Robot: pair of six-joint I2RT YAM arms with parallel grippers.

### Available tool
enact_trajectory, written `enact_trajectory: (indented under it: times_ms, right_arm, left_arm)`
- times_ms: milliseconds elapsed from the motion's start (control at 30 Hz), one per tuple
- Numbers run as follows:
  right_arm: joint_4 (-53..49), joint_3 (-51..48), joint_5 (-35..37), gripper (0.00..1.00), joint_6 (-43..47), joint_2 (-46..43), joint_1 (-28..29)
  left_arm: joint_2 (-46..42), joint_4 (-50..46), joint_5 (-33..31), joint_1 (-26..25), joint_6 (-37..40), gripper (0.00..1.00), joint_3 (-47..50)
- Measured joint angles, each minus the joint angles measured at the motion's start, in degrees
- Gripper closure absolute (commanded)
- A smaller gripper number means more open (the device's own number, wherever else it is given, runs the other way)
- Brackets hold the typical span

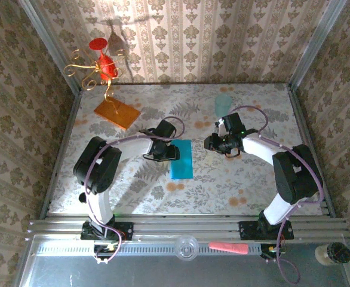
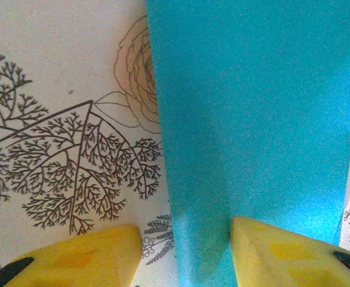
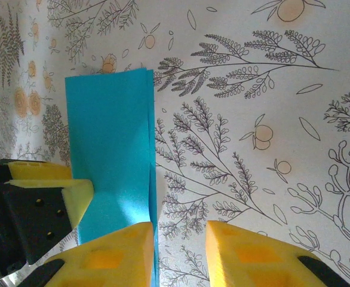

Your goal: Fold a paper plane with a square sheet of paper (pick it up from the middle)

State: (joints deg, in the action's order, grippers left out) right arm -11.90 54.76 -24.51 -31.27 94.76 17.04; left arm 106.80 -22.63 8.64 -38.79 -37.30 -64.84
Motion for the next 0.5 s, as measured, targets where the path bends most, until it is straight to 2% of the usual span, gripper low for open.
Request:
enact_trajectory:
  times_ms: [267,500]
  right_arm:
    - [1.2,0.0,-0.9,0.69,0.0,0.1,0.0]
    - [1.5,0.0,-1.6,0.69,0.0,0.2,0.0]
  left_arm:
    - [0.1,-0.1,-1.0,-0.2,-1.7,0.51,-0.2]
    - [0.6,-1.3,-0.7,-0.5,0.2,0.50,-1.1]
